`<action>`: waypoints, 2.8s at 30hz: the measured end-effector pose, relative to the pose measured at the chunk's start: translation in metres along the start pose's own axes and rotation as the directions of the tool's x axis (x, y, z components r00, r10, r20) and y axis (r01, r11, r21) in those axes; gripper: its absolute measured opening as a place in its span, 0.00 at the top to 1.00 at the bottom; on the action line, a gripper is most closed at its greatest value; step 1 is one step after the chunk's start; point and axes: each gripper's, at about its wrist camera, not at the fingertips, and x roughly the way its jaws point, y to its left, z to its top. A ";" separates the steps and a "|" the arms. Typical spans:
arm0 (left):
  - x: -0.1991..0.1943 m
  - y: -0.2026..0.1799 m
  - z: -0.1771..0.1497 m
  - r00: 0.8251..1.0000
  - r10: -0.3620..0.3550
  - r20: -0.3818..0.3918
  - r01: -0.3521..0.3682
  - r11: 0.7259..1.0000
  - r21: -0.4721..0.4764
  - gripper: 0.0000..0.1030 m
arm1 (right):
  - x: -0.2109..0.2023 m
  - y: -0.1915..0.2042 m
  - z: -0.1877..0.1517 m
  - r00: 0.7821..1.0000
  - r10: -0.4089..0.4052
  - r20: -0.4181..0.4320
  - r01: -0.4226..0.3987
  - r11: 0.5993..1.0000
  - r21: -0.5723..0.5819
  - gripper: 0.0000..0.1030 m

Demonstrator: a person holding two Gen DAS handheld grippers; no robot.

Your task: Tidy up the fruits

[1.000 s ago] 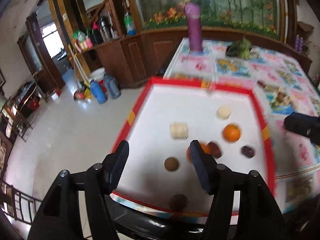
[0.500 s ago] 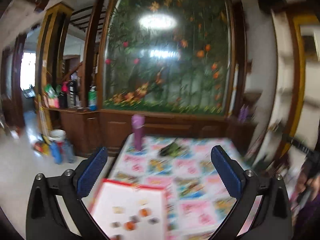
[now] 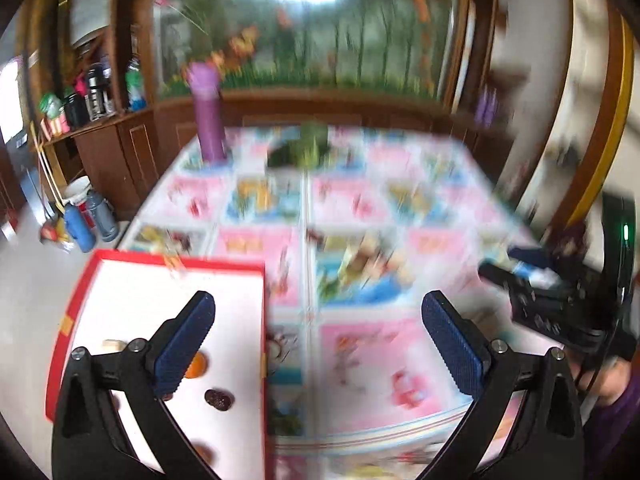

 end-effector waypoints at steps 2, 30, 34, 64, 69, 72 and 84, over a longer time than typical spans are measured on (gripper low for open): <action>0.035 -0.008 -0.008 0.999 0.021 -0.049 -0.019 0.999 0.035 0.01 | 0.032 0.003 -0.006 0.999 0.029 -0.043 -0.029 1.000 0.008 0.51; 0.167 -0.037 0.018 0.974 0.009 -0.227 0.044 0.973 0.225 0.26 | 0.102 0.001 -0.005 0.987 0.118 -0.105 -0.118 0.993 0.010 0.75; 0.174 -0.041 0.023 0.974 0.002 -0.228 0.053 0.971 0.232 0.27 | 0.102 0.000 -0.005 0.987 0.120 -0.105 -0.119 0.993 0.011 0.75; 0.181 -0.043 0.025 0.955 -0.147 -0.259 0.187 0.972 0.140 0.77 | 0.098 -0.004 -0.005 0.986 0.139 -0.093 -0.137 0.990 0.037 0.75; 0.161 -0.037 0.018 0.957 -0.166 -0.237 0.198 0.973 0.116 0.77 | 0.096 -0.006 -0.005 0.985 0.151 -0.084 -0.147 0.988 0.055 0.75; 0.141 -0.029 0.012 0.961 -0.176 -0.212 0.198 0.976 0.089 0.77 | 0.094 -0.008 -0.004 0.985 0.156 -0.075 -0.152 0.986 0.064 0.75; 0.031 0.034 -0.023 0.995 -0.060 -0.078 0.057 0.997 -0.047 0.76 | 0.069 0.025 0.003 0.969 0.246 -0.021 -0.243 0.965 0.097 0.76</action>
